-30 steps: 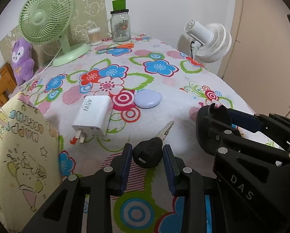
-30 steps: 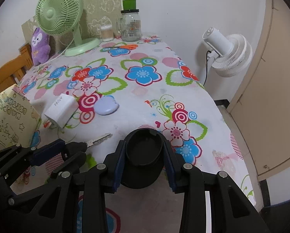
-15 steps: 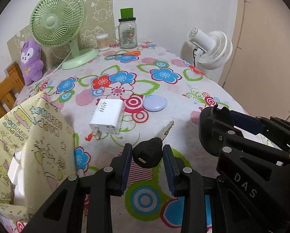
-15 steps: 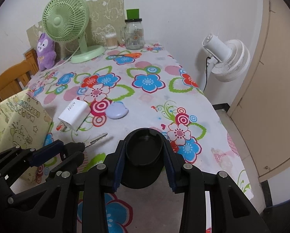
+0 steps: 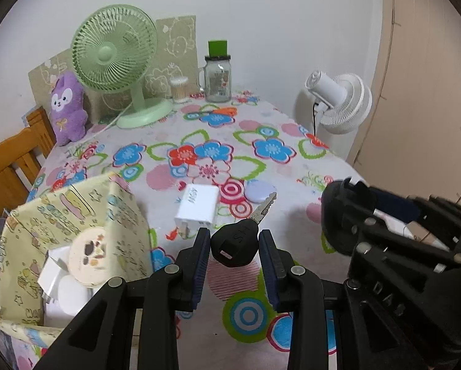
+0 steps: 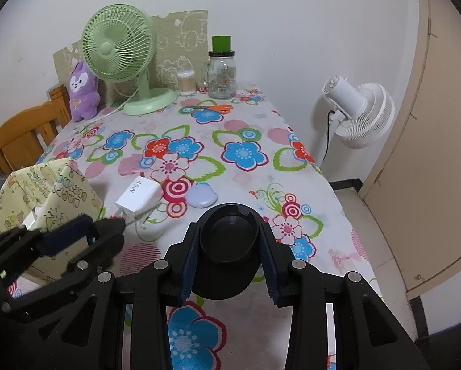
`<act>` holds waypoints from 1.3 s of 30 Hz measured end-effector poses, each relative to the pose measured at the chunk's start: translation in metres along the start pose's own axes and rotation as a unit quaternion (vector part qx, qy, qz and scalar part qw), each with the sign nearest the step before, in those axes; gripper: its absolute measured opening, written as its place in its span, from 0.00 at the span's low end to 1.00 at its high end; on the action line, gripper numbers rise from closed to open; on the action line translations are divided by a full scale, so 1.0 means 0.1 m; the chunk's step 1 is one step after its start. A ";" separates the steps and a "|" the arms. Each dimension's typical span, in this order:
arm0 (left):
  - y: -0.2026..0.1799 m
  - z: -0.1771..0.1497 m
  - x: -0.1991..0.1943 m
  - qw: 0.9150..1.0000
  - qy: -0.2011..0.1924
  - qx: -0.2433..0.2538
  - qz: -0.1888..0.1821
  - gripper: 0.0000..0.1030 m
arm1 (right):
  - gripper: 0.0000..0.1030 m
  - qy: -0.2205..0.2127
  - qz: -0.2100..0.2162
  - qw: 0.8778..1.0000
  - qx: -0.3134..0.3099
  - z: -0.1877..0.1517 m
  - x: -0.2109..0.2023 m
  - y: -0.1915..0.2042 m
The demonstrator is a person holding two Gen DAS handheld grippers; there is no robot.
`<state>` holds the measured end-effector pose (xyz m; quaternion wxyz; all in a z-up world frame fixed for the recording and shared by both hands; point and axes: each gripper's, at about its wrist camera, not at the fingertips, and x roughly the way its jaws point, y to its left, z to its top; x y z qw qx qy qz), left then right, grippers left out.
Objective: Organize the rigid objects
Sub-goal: 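Carry the car key with the left gripper while the right gripper carries the stand toward the gift box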
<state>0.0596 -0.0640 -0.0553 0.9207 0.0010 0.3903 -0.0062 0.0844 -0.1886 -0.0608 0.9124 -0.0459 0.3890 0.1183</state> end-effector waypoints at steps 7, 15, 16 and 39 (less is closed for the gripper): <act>0.10 0.05 -0.14 1.000 -0.008 0.001 0.009 0.31 | 0.39 -0.013 0.004 1.000 -0.013 0.08 -0.14 0.15; 0.24 0.11 -0.29 1.000 -0.021 -0.002 0.017 0.31 | 0.39 -0.025 0.010 0.999 -0.019 0.19 -0.26 0.29; 0.25 0.12 -0.31 1.000 -0.022 -0.002 0.018 0.31 | 0.39 -0.027 0.010 0.999 -0.020 0.20 -0.27 0.31; 0.72 0.16 -0.48 0.999 -0.025 -0.021 0.040 0.31 | 0.39 -0.043 0.036 0.997 -0.051 0.38 -0.37 0.80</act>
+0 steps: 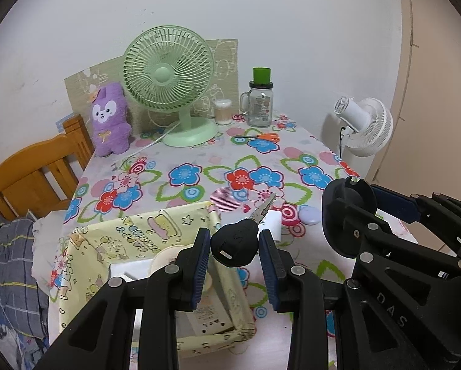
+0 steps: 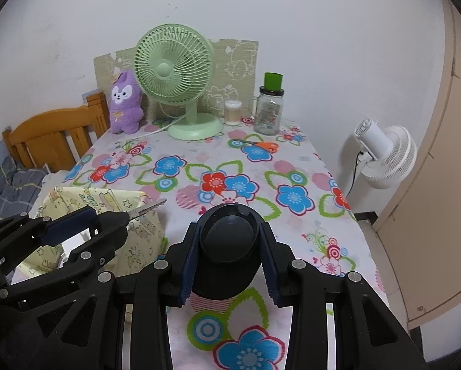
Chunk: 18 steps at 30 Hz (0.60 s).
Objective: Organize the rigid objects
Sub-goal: 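Carry the car key with the left gripper while the right gripper carries the stand toward the gift box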
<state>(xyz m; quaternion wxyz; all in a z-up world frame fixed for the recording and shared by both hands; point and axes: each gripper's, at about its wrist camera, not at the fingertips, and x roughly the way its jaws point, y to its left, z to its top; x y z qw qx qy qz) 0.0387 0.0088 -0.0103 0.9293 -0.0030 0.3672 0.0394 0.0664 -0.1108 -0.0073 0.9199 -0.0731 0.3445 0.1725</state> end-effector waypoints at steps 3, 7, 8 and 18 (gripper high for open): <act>0.06 0.00 0.01 1.000 0.004 -0.004 -0.001 0.31 | 0.39 0.001 0.003 1.000 -0.005 0.01 0.02 0.06; 0.15 0.01 0.01 1.000 0.002 -0.007 0.003 0.31 | 0.39 0.005 0.004 1.000 -0.013 0.04 0.06 0.14; 0.17 0.02 0.00 1.000 0.002 -0.009 0.003 0.31 | 0.39 0.006 0.006 1.000 -0.014 0.04 0.07 0.17; 0.47 0.03 0.04 1.000 0.008 -0.022 0.008 0.31 | 0.39 0.006 0.014 0.999 -0.031 0.15 0.17 0.44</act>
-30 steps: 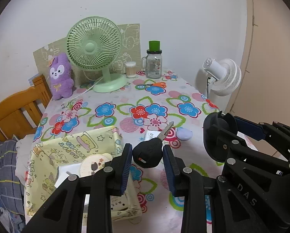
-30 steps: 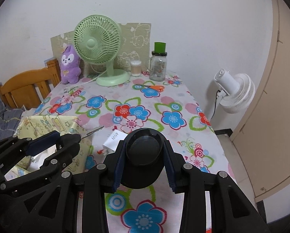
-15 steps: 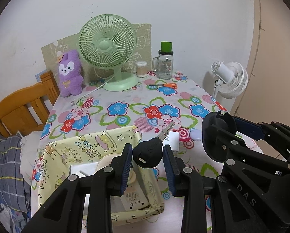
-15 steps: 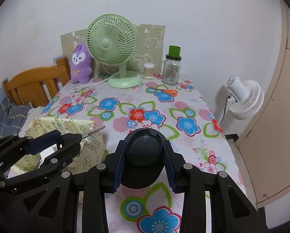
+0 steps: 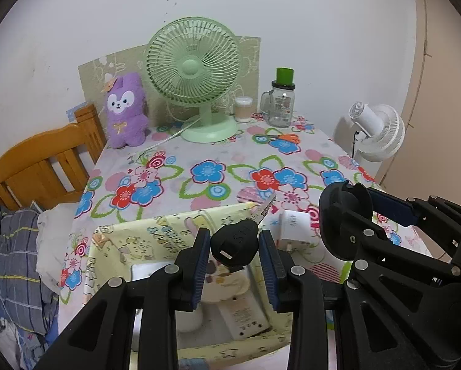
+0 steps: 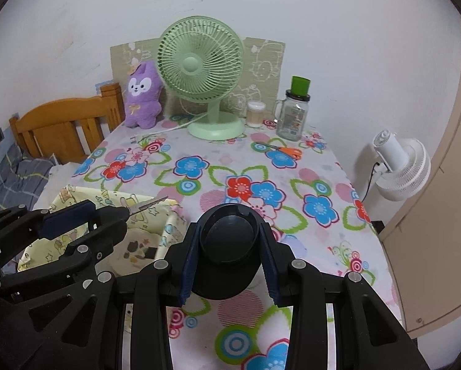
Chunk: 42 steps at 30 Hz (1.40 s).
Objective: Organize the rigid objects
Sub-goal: 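Carry the car key with the left gripper while the right gripper carries the stand toward the gift box, then lower the key into the gift box with the left gripper while the right gripper lowers the stand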
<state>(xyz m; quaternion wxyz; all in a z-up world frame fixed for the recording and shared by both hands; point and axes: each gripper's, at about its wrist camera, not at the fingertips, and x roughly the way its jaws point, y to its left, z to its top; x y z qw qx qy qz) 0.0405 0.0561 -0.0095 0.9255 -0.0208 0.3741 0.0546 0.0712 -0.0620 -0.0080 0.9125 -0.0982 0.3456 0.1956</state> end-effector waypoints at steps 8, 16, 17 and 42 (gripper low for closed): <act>0.25 -0.01 0.03 1.000 0.003 -0.012 0.008 0.31 | 0.39 0.001 0.015 1.000 -0.014 0.08 0.10 0.23; 0.44 -0.09 0.11 1.000 0.013 -0.020 0.016 0.31 | 0.39 0.006 0.021 0.999 -0.027 0.13 0.20 0.42; 0.46 -0.11 0.13 1.000 0.015 -0.021 0.017 0.31 | 0.39 0.007 0.022 0.999 -0.028 0.13 0.21 0.43; 0.70 -0.41 0.50 0.997 0.069 -0.036 0.025 0.41 | 0.39 0.052 0.082 0.994 -0.059 0.13 0.69 0.92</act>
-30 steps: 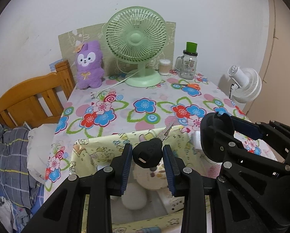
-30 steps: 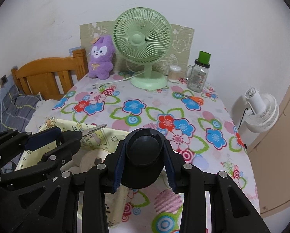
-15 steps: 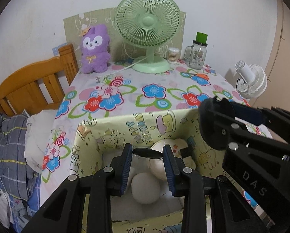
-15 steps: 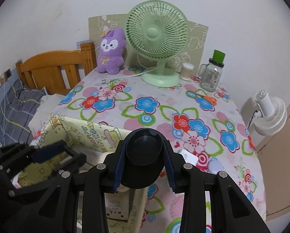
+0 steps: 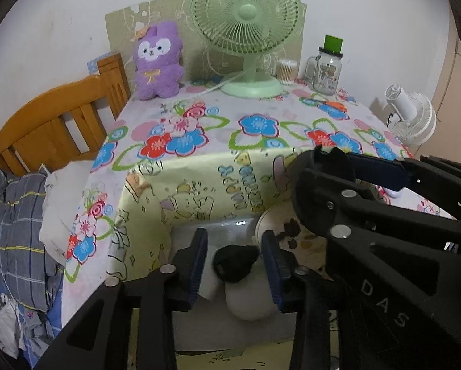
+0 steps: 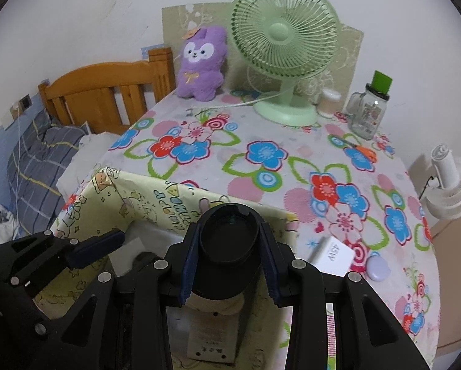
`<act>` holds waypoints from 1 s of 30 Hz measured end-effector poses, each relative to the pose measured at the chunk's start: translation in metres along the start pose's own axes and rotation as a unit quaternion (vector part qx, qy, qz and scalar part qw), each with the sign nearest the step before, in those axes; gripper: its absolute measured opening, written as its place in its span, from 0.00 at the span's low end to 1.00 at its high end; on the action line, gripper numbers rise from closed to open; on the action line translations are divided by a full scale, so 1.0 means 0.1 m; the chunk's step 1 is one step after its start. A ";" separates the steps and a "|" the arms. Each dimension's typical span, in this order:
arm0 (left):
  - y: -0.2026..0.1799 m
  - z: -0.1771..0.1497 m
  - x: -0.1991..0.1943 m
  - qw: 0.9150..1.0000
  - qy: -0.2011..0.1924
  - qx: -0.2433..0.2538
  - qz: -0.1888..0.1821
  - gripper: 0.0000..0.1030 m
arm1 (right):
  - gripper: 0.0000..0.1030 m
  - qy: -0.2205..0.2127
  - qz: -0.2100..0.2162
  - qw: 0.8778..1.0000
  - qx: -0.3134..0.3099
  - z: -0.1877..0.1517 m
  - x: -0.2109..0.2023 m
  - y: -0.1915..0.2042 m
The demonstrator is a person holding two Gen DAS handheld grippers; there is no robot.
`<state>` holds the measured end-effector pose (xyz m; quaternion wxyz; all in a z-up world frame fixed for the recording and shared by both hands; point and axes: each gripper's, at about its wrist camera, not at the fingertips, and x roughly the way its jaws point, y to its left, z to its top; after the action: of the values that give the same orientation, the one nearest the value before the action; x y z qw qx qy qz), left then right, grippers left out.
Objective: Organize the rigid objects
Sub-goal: 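Lower the key into the gift box with the left gripper while the right gripper lowers the stand, then withdraw both grippers from the gift box toward the white charger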
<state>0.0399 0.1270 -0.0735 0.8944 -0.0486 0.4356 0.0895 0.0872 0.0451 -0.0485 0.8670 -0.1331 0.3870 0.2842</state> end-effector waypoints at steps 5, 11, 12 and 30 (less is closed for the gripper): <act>0.03 -0.02 0.07 0.999 0.019 -0.016 -0.026 0.51 | 0.39 0.013 0.016 1.000 -0.006 0.00 0.12 0.06; -0.02 -0.03 0.05 0.999 0.014 -0.011 -0.035 0.63 | 0.42 0.022 0.017 1.000 0.000 0.02 0.19 0.04; -0.03 -0.03 0.05 0.999 0.013 -0.012 -0.034 0.64 | 0.44 0.025 0.019 0.999 0.001 0.01 0.19 0.03; -0.21 -0.04 -0.16 1.000 -0.008 -0.010 -0.008 0.86 | 0.82 -0.003 0.009 1.000 0.006 -0.15 -0.19 -0.09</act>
<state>0.0312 0.1043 -0.0626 0.8979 -0.0603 0.4272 0.0872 0.0736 0.0236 -0.0436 0.8663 -0.1233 0.3876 0.2899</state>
